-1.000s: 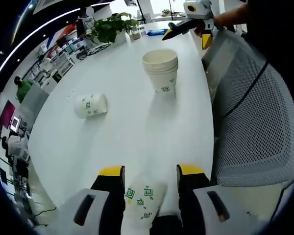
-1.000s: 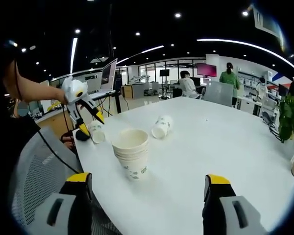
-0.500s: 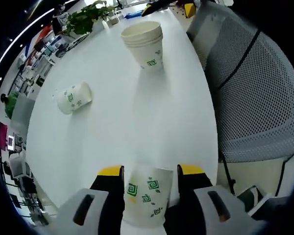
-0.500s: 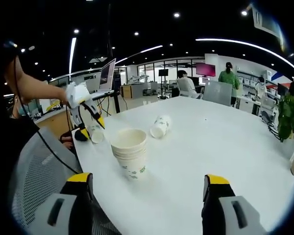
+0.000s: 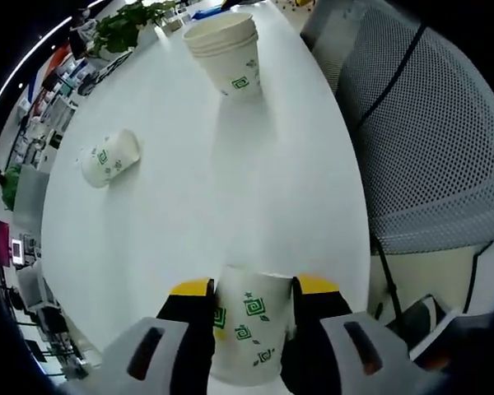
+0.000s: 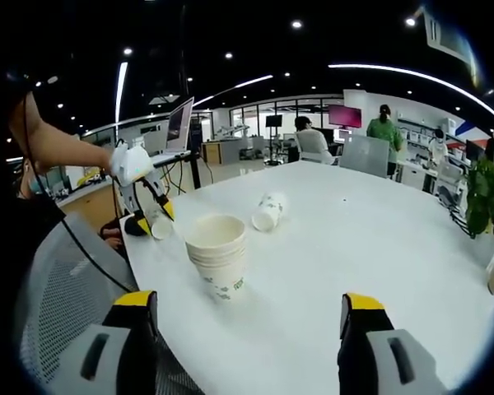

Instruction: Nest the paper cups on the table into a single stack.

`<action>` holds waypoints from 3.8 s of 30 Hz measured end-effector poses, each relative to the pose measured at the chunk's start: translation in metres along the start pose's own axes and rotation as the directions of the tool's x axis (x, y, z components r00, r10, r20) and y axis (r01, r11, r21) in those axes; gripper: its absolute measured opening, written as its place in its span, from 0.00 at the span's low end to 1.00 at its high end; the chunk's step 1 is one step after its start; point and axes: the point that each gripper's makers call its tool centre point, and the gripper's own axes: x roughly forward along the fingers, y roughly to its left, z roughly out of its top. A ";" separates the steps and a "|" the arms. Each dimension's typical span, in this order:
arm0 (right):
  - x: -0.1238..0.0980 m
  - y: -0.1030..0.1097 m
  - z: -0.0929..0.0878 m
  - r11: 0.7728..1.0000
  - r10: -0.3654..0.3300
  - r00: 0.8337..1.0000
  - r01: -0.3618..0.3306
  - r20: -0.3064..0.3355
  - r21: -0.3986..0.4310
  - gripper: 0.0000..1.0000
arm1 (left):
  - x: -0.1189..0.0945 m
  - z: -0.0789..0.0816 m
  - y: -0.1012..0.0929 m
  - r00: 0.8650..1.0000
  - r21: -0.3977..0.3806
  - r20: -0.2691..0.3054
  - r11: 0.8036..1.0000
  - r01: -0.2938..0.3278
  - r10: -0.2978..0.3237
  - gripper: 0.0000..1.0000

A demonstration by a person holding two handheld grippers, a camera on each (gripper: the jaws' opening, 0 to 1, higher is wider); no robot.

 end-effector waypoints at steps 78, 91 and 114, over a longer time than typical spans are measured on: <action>0.018 0.058 0.097 0.966 0.144 0.981 -0.168 0.127 0.197 0.66 | -0.108 0.203 0.011 0.880 -0.114 0.411 0.971 -0.209 0.238 0.32; 0.028 0.075 0.103 0.948 0.171 0.978 -0.196 0.118 0.252 0.61 | -0.104 0.229 0.004 0.882 -0.073 0.419 0.976 -0.206 0.218 0.32; 0.039 0.083 0.105 0.871 0.216 0.972 -0.234 0.091 0.433 0.44 | -0.102 0.248 -0.005 0.878 0.007 0.435 0.974 -0.227 0.201 0.33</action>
